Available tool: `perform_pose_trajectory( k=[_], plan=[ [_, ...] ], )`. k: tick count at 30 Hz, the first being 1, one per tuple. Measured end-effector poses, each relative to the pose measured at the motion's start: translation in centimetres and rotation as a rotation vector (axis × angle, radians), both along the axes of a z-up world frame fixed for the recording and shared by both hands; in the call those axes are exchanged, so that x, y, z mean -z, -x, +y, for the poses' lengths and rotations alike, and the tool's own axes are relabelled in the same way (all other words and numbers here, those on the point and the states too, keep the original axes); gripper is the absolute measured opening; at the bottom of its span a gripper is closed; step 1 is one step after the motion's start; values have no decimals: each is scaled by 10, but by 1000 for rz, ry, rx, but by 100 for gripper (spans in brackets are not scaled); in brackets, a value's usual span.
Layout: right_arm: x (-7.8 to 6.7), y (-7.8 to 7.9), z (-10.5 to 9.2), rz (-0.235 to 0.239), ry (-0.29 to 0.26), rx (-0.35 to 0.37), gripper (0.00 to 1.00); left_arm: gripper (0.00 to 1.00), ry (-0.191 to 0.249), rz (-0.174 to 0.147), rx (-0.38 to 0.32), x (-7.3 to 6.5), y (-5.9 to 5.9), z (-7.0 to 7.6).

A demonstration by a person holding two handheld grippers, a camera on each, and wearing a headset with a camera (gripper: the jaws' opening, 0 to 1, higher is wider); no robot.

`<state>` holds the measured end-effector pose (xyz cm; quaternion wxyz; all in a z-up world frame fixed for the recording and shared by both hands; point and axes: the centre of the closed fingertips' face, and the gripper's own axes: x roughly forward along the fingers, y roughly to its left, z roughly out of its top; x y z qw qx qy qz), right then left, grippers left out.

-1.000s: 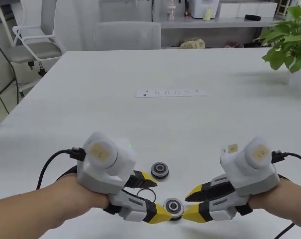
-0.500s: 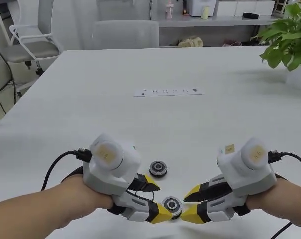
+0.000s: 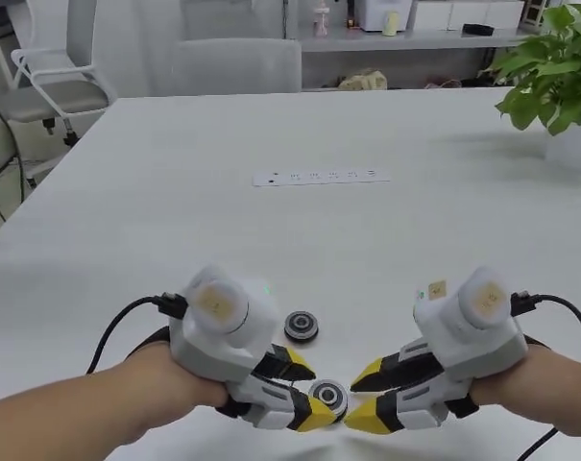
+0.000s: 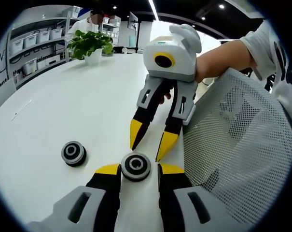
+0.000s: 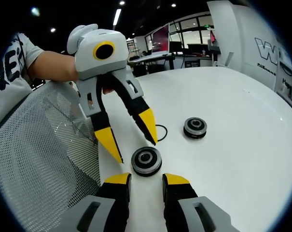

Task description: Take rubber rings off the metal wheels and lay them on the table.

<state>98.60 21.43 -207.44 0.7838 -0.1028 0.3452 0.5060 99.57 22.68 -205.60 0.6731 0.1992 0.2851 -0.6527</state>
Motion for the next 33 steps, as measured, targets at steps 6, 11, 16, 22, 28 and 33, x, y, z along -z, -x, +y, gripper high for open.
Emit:
perform_pose_trajectory(
  k=[6,11,16,22,28,33],
  plan=[
    [0,-1,0,1,-2,1,24,22,-6,0,4,3,-1,-1],
    [0,0,0,4,-2,1,23,18,-5,-7,9,3,-1,-3],
    [0,-1,0,4,-4,3,23,13,-6,-32,23,4,0,-5],
    [0,-3,1,2,-7,5,23,11,-8,-58,28,5,-1,-6],
    [1,-3,2,-2,-7,2,23,8,-5,-104,33,6,-3,-7],
    [2,-3,3,-1,-7,0,23,8,-5,-133,49,6,-2,-7]
  ],
)
